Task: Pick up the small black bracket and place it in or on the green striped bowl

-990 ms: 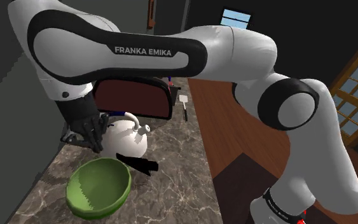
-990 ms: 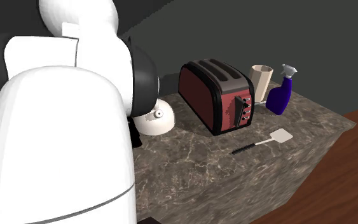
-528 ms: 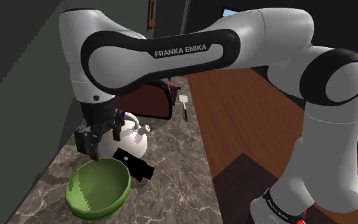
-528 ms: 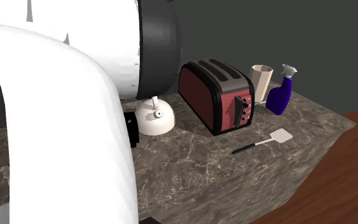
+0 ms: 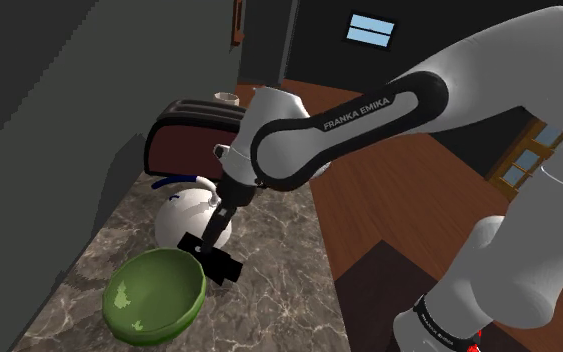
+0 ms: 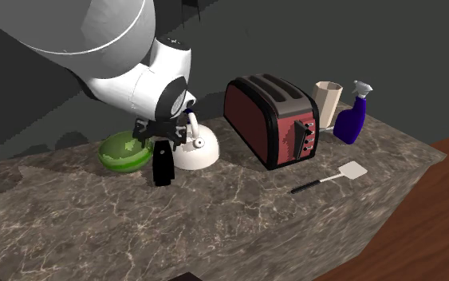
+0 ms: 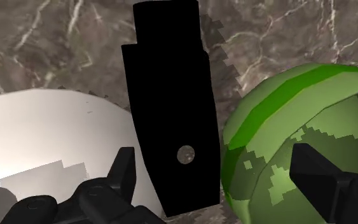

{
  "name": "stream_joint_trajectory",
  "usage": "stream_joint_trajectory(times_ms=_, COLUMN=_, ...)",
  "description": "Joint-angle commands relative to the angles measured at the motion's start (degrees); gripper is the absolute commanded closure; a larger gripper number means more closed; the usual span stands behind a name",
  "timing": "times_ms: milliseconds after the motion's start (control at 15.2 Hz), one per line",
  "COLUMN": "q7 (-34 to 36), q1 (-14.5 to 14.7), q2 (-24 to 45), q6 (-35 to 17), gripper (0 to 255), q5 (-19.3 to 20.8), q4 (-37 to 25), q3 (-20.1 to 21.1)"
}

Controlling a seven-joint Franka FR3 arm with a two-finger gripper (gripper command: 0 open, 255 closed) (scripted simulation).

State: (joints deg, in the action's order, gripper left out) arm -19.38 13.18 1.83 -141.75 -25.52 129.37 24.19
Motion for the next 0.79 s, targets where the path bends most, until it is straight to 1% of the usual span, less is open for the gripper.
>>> stream_joint_trajectory(times_ms=0, q7=-8.57, q1=-0.57, q2=-0.30, q6=-4.90, gripper=0, q5=-6.63, q4=3.37, q3=-0.03)
stream_joint_trajectory(times_ms=396, q7=-8.35, q1=0.39, q2=4.39, q6=-9.45, gripper=0, q5=-6.17, q4=2.88, q3=0.68)
stream_joint_trajectory(times_ms=726, q7=-8.32, q1=0.51, q2=4.86, q6=-9.88, gripper=0, q5=-6.12, q4=2.81, q3=0.71)
